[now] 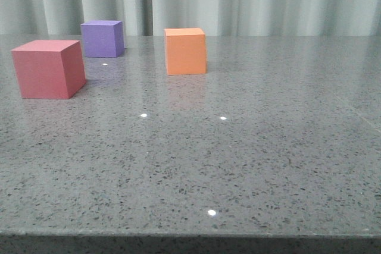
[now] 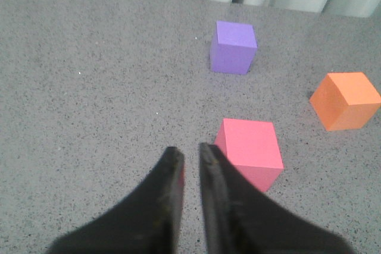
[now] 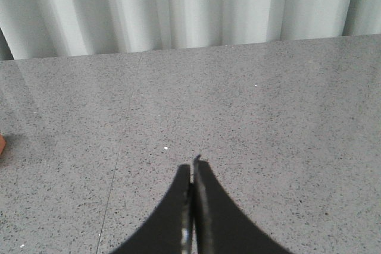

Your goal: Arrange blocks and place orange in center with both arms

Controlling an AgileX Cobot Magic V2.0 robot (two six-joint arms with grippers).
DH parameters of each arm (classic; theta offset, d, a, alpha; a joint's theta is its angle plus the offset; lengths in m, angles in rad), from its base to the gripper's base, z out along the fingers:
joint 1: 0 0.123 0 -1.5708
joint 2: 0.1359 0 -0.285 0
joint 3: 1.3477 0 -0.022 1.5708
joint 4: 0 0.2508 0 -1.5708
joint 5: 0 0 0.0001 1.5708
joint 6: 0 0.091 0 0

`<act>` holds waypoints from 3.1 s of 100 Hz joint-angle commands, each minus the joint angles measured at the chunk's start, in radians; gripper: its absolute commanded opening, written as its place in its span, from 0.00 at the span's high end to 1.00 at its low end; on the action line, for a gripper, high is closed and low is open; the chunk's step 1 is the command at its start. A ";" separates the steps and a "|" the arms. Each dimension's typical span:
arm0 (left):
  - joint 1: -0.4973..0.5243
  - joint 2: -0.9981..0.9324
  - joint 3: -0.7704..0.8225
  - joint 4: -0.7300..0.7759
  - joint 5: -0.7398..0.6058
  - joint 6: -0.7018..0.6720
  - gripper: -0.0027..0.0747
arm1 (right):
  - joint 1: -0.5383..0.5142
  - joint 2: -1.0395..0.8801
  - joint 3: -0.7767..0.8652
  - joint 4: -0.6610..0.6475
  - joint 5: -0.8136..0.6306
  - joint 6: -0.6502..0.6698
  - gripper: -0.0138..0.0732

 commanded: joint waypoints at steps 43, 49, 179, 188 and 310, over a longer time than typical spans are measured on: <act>0.004 0.069 -0.036 0.010 -0.042 -0.004 0.14 | -0.006 -0.002 -0.027 -0.017 -0.082 -0.009 0.92; 0.004 0.084 -0.036 -0.006 -0.042 -0.004 0.14 | -0.006 -0.002 -0.027 -0.017 -0.082 -0.009 0.92; -0.591 1.138 -1.020 0.421 0.151 -0.528 0.14 | -0.006 -0.002 -0.027 -0.017 -0.082 -0.009 0.92; -0.591 1.151 -1.021 0.435 0.142 -0.555 0.14 | -0.006 -0.002 -0.027 -0.017 -0.082 -0.009 0.92; -0.595 1.272 -1.029 0.488 0.165 -0.590 0.56 | -0.006 -0.002 -0.027 -0.017 -0.082 -0.009 0.92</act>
